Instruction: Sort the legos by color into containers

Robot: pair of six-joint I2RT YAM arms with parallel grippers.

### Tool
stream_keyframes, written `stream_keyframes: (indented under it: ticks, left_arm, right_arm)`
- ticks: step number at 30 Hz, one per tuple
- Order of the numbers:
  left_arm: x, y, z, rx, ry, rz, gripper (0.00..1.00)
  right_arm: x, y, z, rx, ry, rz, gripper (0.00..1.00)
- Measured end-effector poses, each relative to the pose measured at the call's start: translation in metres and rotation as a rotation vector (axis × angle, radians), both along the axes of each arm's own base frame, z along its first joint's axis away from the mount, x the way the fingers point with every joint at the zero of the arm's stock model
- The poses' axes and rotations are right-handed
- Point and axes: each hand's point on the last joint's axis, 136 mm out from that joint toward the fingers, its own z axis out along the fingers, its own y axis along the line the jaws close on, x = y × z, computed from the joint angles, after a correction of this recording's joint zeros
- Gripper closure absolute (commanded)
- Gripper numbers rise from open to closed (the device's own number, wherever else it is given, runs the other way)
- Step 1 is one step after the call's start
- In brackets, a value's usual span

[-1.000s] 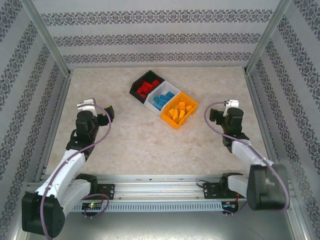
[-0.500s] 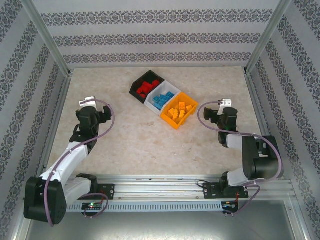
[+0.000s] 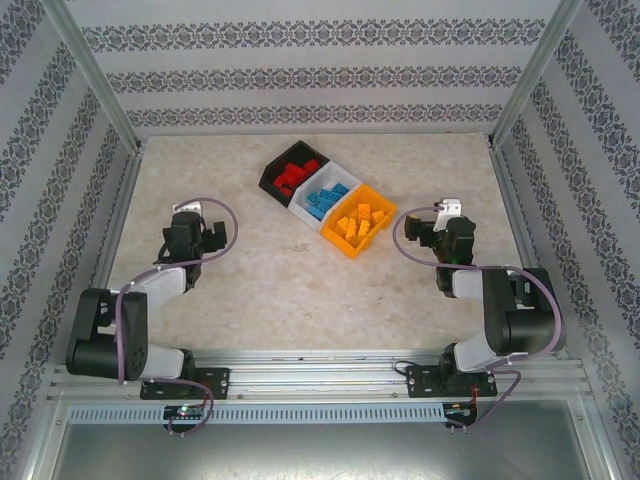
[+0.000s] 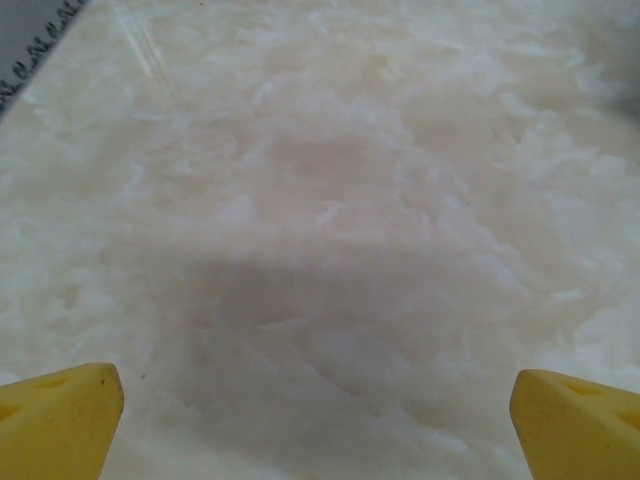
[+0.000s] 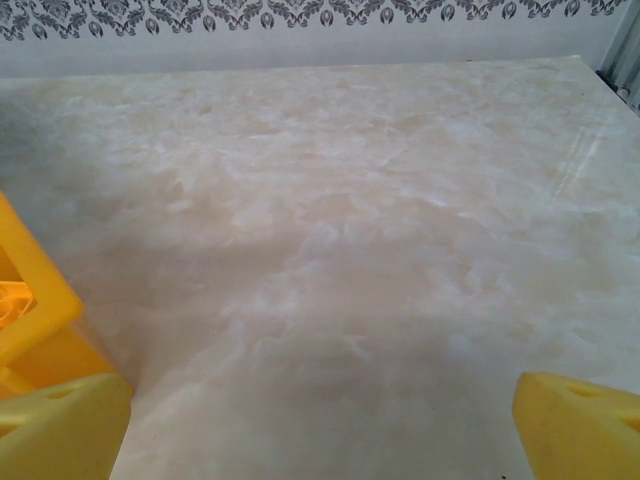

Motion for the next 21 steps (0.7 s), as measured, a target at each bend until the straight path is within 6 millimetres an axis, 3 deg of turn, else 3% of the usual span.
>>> stream_keyframes:
  ticks: [7,13,21]
  left_arm:
    - [0.014,-0.002,-0.016,-0.012,0.008,-0.038,0.0]
    - [0.024,-0.008,-0.008,-0.012,-0.059,-0.088,0.0]
    - [-0.002,-0.012,-0.02,-0.029,-0.152,-0.137,0.0]
  right_arm:
    - [0.001,-0.001,0.002,0.0,-0.009,-0.002,0.02]
    - [0.001,-0.002,0.002,0.0,-0.009,-0.005,0.02]
    - [0.001,-0.002,0.002,0.0,-0.009,-0.005,0.02]
